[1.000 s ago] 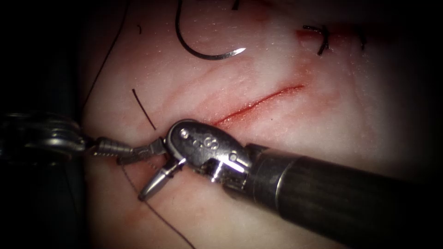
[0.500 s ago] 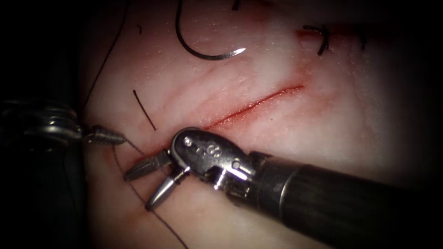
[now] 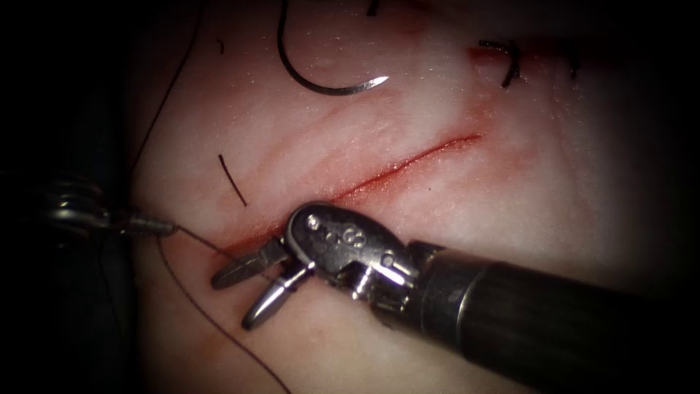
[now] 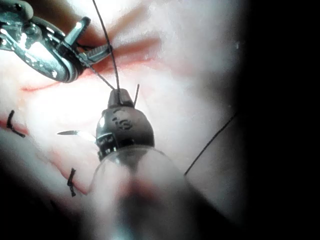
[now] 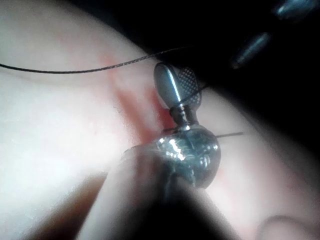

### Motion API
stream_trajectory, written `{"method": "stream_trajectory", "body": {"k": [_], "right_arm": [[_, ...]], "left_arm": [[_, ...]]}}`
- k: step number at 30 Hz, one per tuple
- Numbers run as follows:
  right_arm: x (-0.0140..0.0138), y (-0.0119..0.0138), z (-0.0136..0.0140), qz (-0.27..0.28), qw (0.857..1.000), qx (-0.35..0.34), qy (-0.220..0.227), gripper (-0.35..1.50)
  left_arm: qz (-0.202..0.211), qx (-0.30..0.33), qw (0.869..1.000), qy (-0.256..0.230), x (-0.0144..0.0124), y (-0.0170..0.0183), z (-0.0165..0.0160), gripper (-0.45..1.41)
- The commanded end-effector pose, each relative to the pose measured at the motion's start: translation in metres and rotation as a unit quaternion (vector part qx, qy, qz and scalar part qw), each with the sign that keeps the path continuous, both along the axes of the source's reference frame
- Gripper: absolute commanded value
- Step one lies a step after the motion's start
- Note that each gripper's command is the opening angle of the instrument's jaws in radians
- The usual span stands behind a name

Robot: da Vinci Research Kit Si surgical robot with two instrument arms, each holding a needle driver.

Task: Wound Closure
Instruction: With the left hand, loop the suture two times around the right hand counter clockwise.

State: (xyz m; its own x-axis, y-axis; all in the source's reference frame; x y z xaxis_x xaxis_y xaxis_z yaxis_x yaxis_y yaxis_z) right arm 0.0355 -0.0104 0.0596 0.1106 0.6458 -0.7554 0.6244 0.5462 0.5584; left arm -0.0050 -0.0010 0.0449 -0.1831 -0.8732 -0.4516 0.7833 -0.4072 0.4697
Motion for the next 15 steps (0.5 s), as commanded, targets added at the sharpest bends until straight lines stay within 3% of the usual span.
{"method": "stream_trajectory", "body": {"k": [1, 8, 15], "right_arm": [[0.0008, 0.0008, 0.0003, 0.030, 0.999, 0.020, 0.005, 0.37], [0.0011, 0.0018, 0.0003, 0.091, 0.994, 0.066, 0.012, 0.36], [0.0023, 0.0039, 0.0002, 0.165, 0.979, 0.113, 0.025, 0.42]], "left_arm": [[-0.012, -0.003, 1.000, 0.001, -0.0006, 0.0004, 0.0015, -0.35], [-0.053, -0.009, 0.998, -0.010, -0.0011, -0.0010, 0.0051, -0.35], [-0.081, -0.013, 0.996, -0.018, -0.0020, -0.0023, 0.0058, -0.35]]}}
